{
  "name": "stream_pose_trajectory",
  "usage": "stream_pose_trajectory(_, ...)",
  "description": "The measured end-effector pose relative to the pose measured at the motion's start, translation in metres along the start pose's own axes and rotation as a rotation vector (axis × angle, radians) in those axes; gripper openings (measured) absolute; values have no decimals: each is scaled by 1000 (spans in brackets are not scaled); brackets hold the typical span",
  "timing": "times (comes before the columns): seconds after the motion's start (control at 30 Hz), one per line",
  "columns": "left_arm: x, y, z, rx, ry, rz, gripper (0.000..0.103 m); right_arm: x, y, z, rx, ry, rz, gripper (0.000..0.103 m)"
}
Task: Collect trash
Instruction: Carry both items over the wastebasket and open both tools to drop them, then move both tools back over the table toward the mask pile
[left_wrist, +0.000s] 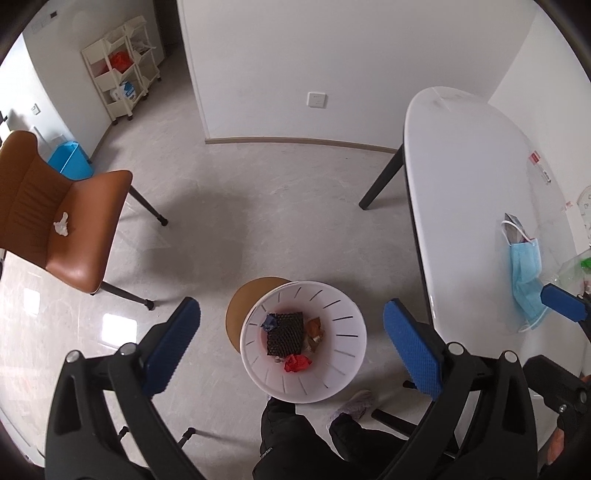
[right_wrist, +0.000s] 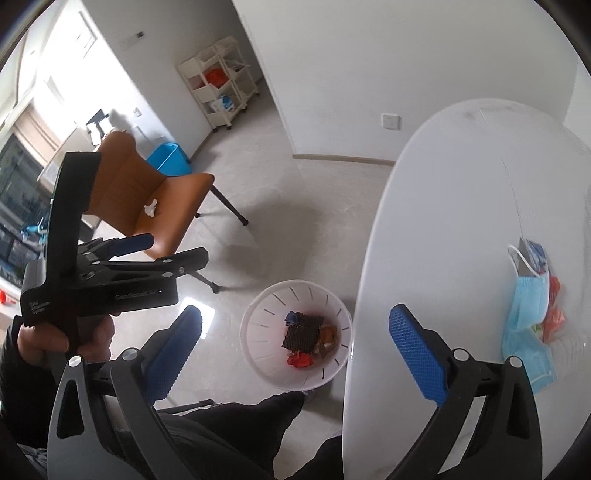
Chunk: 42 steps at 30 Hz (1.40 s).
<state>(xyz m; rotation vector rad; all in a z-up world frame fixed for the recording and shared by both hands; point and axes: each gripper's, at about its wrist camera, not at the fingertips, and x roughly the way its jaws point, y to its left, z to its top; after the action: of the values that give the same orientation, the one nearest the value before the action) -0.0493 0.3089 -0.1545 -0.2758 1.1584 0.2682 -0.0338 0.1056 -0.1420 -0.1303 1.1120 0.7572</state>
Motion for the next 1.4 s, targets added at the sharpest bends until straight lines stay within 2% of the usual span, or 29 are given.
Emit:
stream_pose_trajectory(0.4,-5,-21,3,55,-8,-15,95,-7,-12,-8,25,-5,-18,100)
stream_pose_trajectory(0.6,-17,-47,5,106,-31,-52,95,-20,-24,-13,56,-31,-42,100)
stream_pose_trajectory(0.77,-22,-87,9,199,-44,-90,95,-39,-48,-26,127,-69,-82,100)
stream_pose_trajectory(1.0,-16,-161,11,339,-23,-181,95,-73,-102,-63,257,-118,-192,100)
stream_pose_trajectory(1.23,-7,-238,18,498,-18,-269,95,-106,-174,-119,485,-165,-278,100)
stream_pose_trajectory(1.4,9,-278,33,597,-31,-294,95,-119,-207,-136,578,-200,-320,100)
